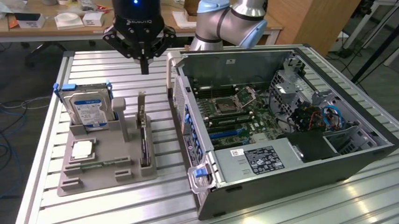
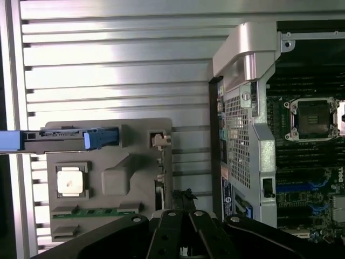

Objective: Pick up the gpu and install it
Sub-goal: 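Reach for the gpu, then pick up the gpu and move the gpu toward the slot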

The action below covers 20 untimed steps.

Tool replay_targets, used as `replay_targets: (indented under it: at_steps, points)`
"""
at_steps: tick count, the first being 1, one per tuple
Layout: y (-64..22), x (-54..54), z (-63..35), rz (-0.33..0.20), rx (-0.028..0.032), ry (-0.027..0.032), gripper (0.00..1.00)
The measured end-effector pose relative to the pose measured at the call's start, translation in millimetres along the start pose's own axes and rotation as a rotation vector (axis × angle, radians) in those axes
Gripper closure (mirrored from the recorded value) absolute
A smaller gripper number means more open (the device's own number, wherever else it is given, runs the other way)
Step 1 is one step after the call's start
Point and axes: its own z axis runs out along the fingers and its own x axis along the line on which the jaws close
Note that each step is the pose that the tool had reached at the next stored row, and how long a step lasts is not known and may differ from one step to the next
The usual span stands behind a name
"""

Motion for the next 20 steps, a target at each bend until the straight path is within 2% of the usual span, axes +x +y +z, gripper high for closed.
replay_targets:
  at_steps: [5,20]
  points:
    - [-0.9,12.6,-0.3,0.000,-0.0001,0.0000,0.89]
    - [-0.9,12.6,-0.3,0.000,0.0000,0.0001,0.89]
